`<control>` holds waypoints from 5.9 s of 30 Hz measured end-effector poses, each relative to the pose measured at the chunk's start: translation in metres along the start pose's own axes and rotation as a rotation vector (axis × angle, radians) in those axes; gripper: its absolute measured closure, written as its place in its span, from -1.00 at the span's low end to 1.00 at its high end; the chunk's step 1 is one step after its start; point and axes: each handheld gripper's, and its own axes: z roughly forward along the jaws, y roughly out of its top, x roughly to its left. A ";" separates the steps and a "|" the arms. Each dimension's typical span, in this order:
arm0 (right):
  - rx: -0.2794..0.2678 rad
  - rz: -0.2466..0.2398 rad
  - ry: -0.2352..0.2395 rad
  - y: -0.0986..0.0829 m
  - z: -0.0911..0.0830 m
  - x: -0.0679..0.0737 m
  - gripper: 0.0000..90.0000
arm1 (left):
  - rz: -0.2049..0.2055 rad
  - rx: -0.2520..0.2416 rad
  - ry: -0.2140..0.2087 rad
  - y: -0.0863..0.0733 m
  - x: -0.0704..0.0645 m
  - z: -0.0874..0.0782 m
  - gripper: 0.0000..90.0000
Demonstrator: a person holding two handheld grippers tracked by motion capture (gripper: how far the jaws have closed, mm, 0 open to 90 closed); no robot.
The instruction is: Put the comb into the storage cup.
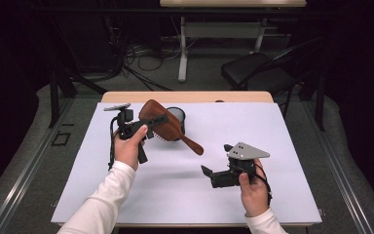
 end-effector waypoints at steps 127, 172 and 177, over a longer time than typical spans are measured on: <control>-0.016 0.022 -0.002 -0.002 -0.004 -0.004 -1.00 | 0.075 -0.171 0.303 0.089 0.008 0.003 0.11; -0.010 0.018 0.000 -0.003 -0.002 -0.003 -1.00 | 0.066 -0.140 0.363 0.081 0.017 0.032 0.11; -0.010 0.019 0.000 -0.003 -0.002 -0.004 -1.00 | 0.066 -0.131 0.364 0.079 0.019 0.036 0.11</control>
